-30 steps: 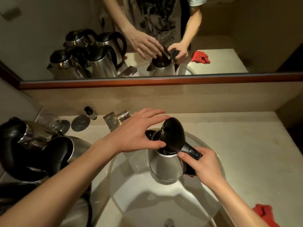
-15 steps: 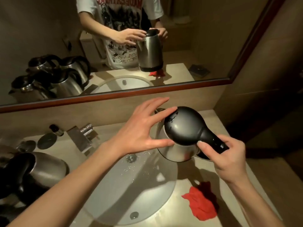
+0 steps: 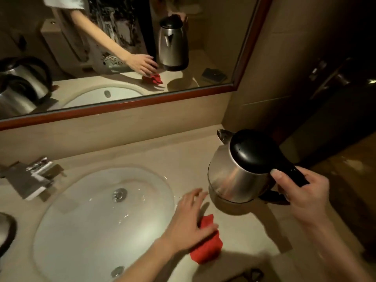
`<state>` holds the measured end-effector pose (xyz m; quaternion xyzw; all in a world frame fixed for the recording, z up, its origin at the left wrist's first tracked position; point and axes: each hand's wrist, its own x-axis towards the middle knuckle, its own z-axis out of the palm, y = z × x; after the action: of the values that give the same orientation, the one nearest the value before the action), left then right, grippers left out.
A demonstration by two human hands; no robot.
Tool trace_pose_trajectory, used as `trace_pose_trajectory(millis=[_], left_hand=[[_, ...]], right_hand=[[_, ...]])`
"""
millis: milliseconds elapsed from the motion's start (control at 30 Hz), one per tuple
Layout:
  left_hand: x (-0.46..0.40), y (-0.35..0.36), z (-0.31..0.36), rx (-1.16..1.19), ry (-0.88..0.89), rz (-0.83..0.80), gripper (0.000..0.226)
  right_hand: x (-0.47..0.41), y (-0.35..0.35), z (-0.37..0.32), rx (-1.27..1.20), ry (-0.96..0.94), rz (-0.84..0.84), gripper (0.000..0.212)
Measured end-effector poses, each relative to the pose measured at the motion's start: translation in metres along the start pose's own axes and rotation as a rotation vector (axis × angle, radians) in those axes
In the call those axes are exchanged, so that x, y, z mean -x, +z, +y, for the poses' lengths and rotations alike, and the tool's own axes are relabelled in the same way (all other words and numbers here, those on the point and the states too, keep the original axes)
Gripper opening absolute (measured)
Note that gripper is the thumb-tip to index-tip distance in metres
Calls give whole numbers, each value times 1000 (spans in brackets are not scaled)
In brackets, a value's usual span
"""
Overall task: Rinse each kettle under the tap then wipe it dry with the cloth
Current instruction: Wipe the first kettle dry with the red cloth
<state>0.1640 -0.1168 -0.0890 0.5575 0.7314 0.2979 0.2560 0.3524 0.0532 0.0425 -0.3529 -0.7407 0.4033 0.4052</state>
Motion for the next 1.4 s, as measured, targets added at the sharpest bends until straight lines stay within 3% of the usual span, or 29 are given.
trace_pose_trajectory(millis=[67, 167, 300, 400, 500, 600, 700, 833, 967, 1133, 1267, 1400], left_hand=[[3, 32, -9, -116, 61, -151, 85], [6, 62, -23, -280, 190, -239, 78], [20, 76, -51, -276, 224, -125, 59], [24, 79, -60, -273, 192, 6, 38], [10, 75, -49, 78, -92, 268, 16], [-23, 36, -10, 837, -409, 453, 11], [-54, -18, 34, 992, -304, 542, 9], [-71, -54, 87, 907, -25, 508, 28], [-69, -57, 110, 861, 4, 508, 26], [-46, -52, 140, 631, 49, 713, 45], [-36, -48, 156, 428, 196, 790, 48], [-43, -54, 129, 375, 232, 847, 42]], right_hand=[[-2, -14, 10, 24, 28, -23, 36], [-1, -30, 20, 33, 58, -7, 39], [3, -44, 21, 33, 100, 15, 72], [5, -50, 19, -33, 194, 29, 71], [8, -53, 25, -63, 213, 26, 50], [10, -57, 25, -79, 206, 10, 43], [9, -58, 18, -88, 188, -18, 31], [3, -54, 1, -111, 137, -20, 36], [-3, -52, -11, -94, 128, -44, 40], [-8, -43, -22, -66, 106, -101, 62], [-10, -28, -24, -81, 95, -111, 75], [-11, -14, -26, -84, 13, -134, 36]])
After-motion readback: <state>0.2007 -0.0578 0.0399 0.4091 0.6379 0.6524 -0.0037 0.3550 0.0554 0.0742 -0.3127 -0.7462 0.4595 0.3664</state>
